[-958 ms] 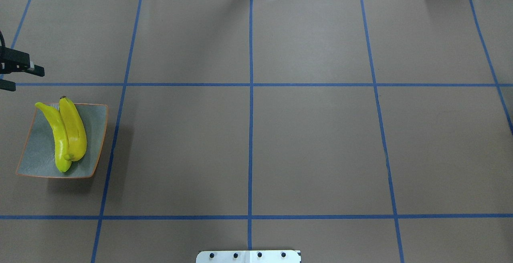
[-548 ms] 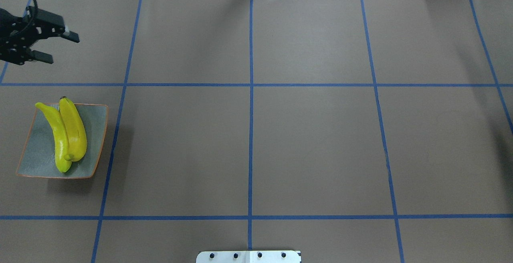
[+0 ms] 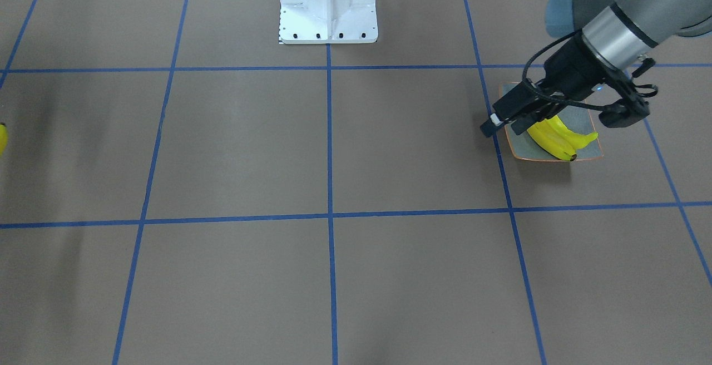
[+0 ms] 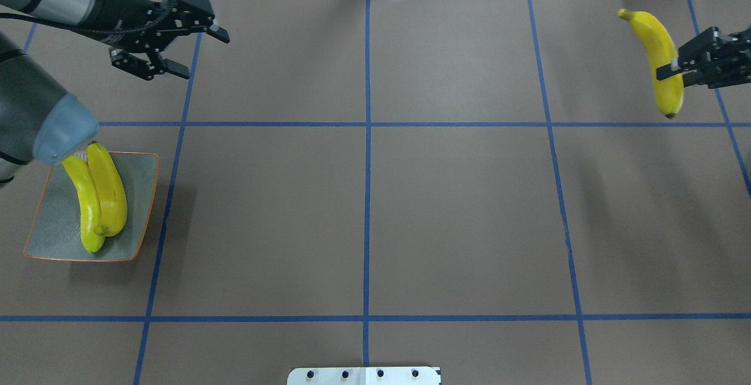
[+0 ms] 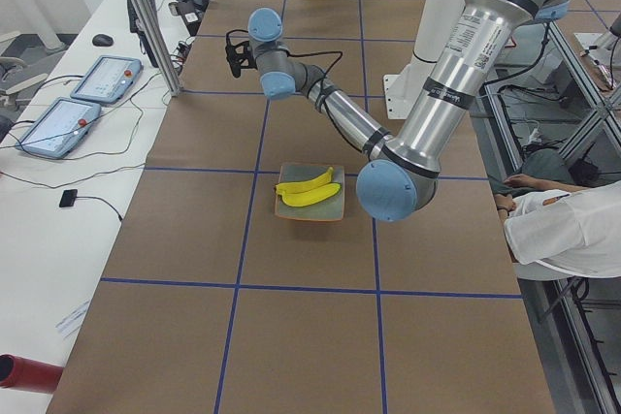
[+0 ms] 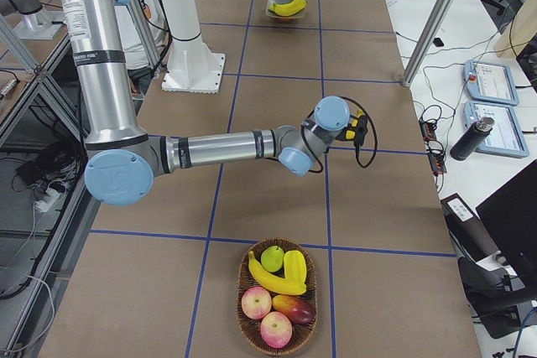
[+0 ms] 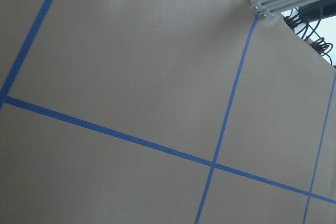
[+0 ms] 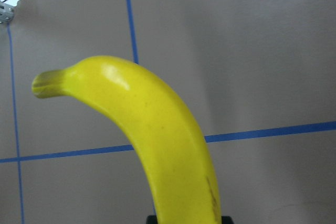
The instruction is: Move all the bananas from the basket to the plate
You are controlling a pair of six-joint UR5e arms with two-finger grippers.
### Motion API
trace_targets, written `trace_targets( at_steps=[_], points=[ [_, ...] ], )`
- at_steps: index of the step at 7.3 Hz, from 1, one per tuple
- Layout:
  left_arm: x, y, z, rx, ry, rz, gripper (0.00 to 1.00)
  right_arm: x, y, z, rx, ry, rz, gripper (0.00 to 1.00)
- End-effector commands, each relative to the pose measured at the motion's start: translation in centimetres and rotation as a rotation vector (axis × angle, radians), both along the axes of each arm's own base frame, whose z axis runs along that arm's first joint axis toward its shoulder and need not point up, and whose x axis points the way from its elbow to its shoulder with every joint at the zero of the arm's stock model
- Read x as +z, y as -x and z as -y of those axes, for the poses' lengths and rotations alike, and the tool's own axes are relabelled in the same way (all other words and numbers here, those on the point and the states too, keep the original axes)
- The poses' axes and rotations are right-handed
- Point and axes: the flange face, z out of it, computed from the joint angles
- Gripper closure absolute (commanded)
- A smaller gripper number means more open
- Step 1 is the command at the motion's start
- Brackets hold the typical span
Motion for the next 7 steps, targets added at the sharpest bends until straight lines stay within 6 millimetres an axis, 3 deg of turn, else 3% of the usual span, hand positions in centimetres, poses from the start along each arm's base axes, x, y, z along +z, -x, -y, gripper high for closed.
trace_targets(
  at_steps=[1, 4, 7],
  points=[
    [-5.5, -8.2, -1.3, -0.012, -0.023, -0.025, 0.0, -9.2, 8.3, 0.9, -0.081, 0.054, 0.066, 1.0],
    [-10.5, -12.1, -0.9, 0.003, -0.03, -0.064, 0.0, -15.9, 14.9, -0.5, -0.139, 0.15, 0.111, 1.0],
    [-13.8, -17.4, -2.2, -0.073, -0.039, -0.073, 0.0, -19.1, 19.5, -2.2, -0.141, 0.287, 0.127, 1.0]
  ],
)
